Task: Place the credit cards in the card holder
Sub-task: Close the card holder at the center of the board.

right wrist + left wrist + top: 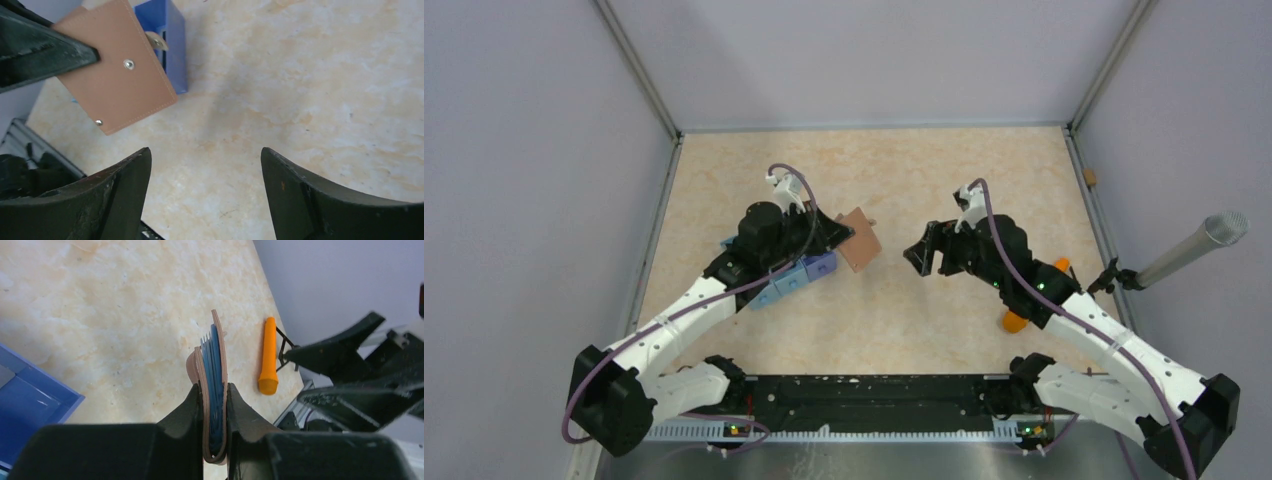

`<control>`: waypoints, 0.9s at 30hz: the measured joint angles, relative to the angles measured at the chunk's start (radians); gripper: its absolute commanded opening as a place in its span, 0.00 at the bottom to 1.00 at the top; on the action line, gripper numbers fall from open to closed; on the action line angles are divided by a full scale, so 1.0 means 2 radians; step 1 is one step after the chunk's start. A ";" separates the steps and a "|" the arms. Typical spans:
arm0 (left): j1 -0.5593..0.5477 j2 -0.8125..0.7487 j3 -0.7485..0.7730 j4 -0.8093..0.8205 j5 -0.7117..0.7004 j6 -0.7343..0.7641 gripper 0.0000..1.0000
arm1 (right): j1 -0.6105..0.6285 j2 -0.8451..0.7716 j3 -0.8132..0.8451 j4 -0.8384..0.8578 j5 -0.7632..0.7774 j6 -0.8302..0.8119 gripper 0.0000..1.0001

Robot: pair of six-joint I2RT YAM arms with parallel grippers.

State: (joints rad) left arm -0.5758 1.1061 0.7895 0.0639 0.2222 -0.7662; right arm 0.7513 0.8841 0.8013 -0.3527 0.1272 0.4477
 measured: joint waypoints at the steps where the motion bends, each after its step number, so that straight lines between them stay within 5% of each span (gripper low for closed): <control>1: 0.003 -0.009 -0.011 0.004 0.011 0.006 0.00 | -0.019 -0.001 -0.005 0.015 -0.037 0.001 0.78; 8: 0.008 -0.031 -0.063 0.043 0.110 0.018 0.00 | -0.048 0.027 -0.039 0.113 -0.230 0.026 0.74; 16: 0.008 -0.041 -0.082 0.125 0.196 0.000 0.01 | -0.048 0.075 -0.066 0.193 -0.337 0.049 0.70; 19: 0.008 -0.041 -0.084 0.149 0.215 -0.010 0.03 | -0.048 0.083 -0.078 0.218 -0.361 0.062 0.58; 21: 0.008 -0.040 -0.087 0.164 0.226 -0.015 0.04 | -0.048 0.086 -0.087 0.245 -0.377 0.077 0.42; 24: 0.010 -0.036 -0.097 0.189 0.235 -0.027 0.25 | -0.046 0.093 -0.097 0.285 -0.403 0.097 0.10; 27: 0.014 -0.031 -0.108 0.213 0.234 -0.042 0.74 | -0.046 0.096 -0.101 0.299 -0.414 0.109 0.00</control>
State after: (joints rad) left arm -0.5468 1.0431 0.5728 0.4892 0.6910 -0.8494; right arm 0.6590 1.0756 0.5991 0.2451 -0.7010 0.6651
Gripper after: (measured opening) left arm 0.368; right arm 0.104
